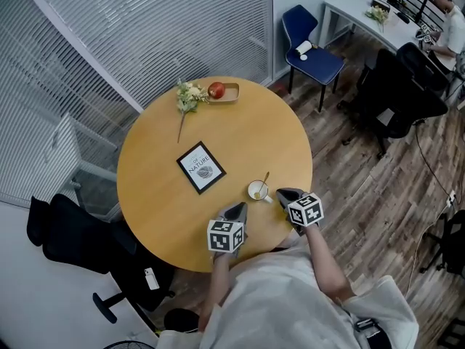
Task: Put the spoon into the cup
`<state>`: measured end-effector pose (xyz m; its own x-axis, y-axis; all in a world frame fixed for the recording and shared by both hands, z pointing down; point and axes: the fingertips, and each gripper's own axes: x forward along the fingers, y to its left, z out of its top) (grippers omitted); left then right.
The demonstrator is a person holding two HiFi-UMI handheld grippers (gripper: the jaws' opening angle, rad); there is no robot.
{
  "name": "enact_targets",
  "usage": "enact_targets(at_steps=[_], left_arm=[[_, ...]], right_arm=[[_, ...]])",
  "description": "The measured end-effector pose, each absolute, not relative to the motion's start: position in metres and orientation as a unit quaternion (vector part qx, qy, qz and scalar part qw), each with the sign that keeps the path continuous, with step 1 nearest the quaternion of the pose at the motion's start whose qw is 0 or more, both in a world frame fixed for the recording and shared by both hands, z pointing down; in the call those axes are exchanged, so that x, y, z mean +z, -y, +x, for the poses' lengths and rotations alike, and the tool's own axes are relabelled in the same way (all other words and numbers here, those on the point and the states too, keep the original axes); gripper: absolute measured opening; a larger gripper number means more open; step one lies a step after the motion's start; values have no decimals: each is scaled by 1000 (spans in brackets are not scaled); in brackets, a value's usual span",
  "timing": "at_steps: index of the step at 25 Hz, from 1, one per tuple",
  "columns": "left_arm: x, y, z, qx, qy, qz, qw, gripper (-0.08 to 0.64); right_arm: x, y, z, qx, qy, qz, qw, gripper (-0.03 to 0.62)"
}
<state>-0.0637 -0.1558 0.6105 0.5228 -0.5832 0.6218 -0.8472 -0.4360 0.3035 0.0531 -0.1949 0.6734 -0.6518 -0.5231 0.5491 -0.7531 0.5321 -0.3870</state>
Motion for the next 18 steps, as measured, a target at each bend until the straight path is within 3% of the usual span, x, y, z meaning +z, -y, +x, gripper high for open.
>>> enact_targets(at_steps=[18], left_arm=[[613,156,-55,218,431,819,311,9]], right_arm=[[667,195,62,307,856,375,179,-2]])
